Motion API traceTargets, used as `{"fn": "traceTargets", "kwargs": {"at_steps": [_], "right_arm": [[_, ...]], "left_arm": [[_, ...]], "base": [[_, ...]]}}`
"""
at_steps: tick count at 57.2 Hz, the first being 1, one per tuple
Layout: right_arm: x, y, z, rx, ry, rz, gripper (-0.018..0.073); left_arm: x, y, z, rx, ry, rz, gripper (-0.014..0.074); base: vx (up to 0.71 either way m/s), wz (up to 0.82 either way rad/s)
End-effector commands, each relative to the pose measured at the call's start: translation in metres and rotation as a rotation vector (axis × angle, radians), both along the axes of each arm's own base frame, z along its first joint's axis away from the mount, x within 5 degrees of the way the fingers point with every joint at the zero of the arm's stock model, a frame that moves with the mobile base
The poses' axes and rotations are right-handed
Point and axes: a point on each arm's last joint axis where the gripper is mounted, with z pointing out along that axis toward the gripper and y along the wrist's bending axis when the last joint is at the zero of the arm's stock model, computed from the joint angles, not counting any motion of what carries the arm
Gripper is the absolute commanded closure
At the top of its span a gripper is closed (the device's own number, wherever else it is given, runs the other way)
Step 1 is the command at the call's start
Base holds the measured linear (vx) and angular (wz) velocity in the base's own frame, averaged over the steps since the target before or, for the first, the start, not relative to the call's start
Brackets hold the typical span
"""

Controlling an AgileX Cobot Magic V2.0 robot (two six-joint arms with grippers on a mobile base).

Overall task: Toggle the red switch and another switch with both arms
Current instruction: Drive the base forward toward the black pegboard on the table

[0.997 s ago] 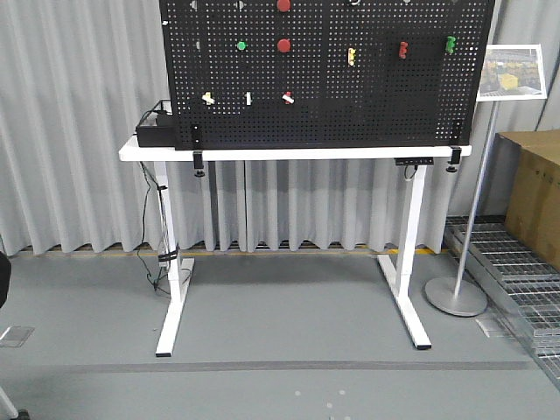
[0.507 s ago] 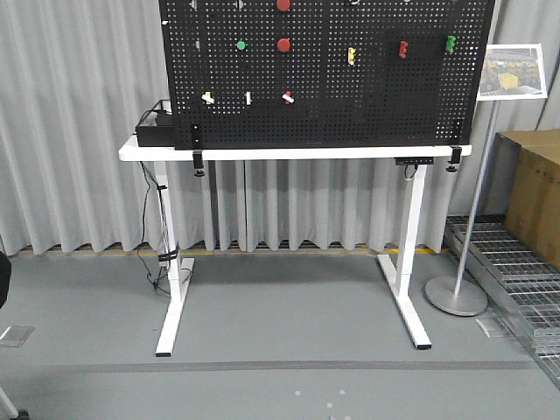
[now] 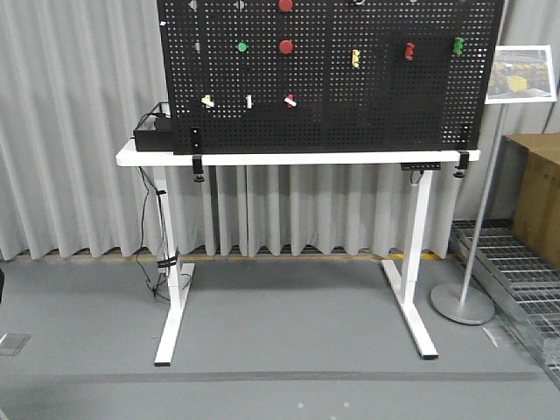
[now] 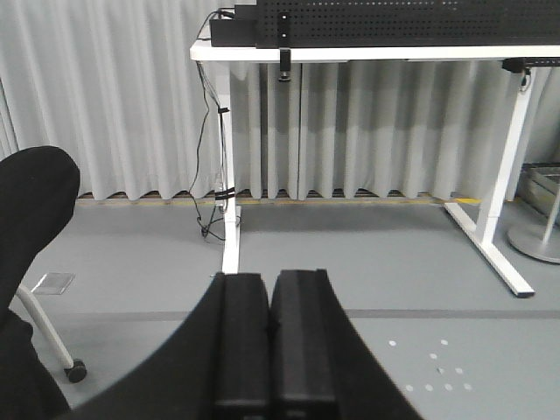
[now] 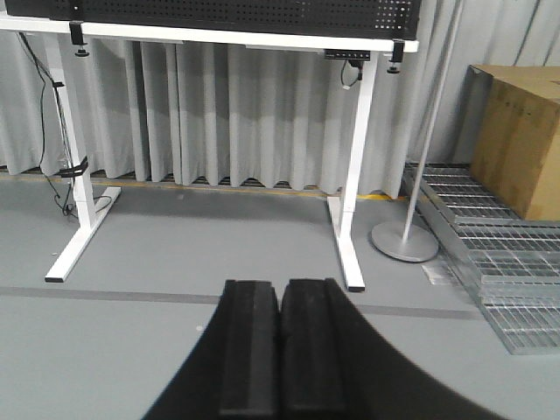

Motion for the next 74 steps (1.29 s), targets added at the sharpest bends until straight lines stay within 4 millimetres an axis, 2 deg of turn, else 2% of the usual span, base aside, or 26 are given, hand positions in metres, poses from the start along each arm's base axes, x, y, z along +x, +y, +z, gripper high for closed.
{"fn": "traceTargets", "kwargs": {"at_steps": [1,33,74], "right_arm": [[0.0004,0.0002,0.0062,-0.012,-0.087,0.001,0.0566],[0.0004,0.0002,0.0062,-0.012,-0.087,0.001,0.0566],[0.0004,0.0002,0.0062,-0.012,-0.087,0.001,0.0566]], "left_arm": [[0.0007,0.0005,0.0018,-0.012,-0.073,0.007,0.0594],[0.0007,0.0005,0.0018,-0.012,-0.073,0.007,0.0594],[0.0007,0.0005,0.0018,-0.012,-0.073,0.007,0.0594]], "base": [[0.19,0.06],[0.25,0.01],[0.43,0.02]]}}
